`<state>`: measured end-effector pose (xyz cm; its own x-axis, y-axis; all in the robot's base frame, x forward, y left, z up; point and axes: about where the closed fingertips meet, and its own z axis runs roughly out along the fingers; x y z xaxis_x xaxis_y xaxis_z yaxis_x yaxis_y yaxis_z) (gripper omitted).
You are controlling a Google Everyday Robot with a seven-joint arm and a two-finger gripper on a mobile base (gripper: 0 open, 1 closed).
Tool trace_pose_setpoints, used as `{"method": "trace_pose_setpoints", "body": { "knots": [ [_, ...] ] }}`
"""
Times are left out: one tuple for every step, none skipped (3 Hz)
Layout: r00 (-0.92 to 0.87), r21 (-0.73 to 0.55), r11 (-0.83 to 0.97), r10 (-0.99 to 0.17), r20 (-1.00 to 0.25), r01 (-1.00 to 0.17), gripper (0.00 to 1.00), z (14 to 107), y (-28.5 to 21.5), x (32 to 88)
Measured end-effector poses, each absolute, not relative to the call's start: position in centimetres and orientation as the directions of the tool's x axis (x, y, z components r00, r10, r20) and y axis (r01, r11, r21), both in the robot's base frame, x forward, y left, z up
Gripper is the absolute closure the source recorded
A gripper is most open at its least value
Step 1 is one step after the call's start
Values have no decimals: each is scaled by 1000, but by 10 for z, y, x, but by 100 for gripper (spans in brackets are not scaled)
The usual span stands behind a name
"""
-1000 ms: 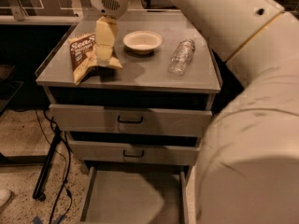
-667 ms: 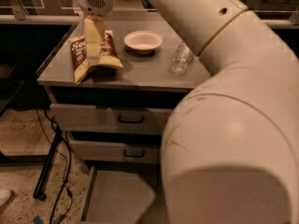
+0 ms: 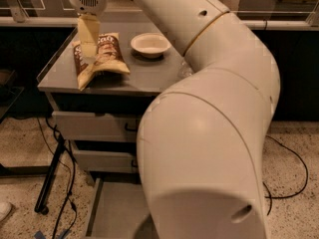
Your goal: Place brown chip bag into bottom drawer
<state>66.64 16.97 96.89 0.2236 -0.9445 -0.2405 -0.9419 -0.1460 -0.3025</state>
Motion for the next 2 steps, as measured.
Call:
{"method": "trace_pose_setpoints", "body": {
  "knots": [
    [244, -288, -161, -928, -281, -944, 0, 955, 182, 677],
    [264, -247, -187, -906, -331, -951, 0, 927, 205, 693]
  ]
}}
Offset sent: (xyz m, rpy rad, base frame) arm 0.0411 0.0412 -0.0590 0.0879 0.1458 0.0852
